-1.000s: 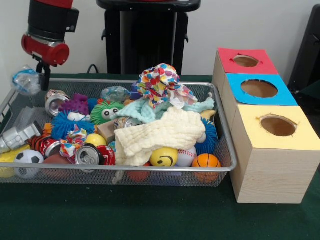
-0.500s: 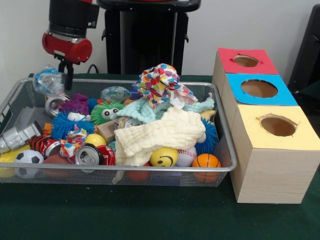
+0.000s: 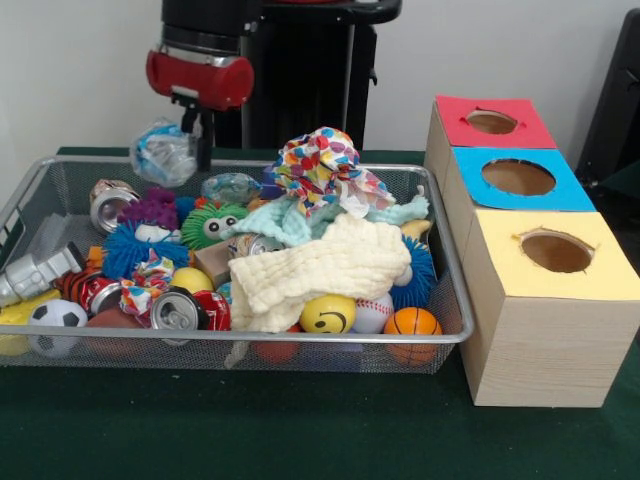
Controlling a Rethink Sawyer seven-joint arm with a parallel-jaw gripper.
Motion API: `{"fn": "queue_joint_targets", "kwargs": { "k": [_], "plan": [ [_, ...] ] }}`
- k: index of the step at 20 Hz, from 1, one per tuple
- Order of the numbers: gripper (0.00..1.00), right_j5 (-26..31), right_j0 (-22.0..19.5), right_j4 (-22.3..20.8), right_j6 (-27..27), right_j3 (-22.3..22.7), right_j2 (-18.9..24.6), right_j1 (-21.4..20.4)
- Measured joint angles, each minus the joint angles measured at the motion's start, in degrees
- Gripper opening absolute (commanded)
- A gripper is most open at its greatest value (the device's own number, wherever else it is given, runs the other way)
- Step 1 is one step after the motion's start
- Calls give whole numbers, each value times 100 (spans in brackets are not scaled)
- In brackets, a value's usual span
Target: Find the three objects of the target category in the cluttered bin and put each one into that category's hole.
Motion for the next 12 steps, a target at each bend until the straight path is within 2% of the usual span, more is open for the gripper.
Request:
{"fn": "queue_joint_targets", "kwargs": {
  "k": [7, 8, 12],
  "plan": [
    [0, 205, 826, 578, 9, 1, -131, -268],
    [0, 324, 1119, 755, 9, -2, -232, -335],
    [0, 602, 1758, 1119, 15, -2, -470, -451]
  ]
}}
